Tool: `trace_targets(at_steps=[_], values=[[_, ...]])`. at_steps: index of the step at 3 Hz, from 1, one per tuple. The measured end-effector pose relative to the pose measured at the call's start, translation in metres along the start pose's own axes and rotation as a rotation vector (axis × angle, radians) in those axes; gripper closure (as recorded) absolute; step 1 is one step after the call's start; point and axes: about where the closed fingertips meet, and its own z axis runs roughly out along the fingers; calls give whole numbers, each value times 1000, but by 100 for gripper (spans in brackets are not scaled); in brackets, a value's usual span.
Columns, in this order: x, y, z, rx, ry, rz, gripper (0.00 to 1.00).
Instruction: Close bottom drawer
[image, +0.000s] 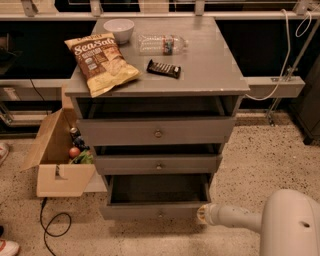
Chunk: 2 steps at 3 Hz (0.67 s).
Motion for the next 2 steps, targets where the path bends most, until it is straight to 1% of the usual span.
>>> trace_targets(at_steps=[1, 2], values=[[3, -19, 2, 121, -42, 29, 100], [16, -34, 14, 207, -118, 91, 100]])
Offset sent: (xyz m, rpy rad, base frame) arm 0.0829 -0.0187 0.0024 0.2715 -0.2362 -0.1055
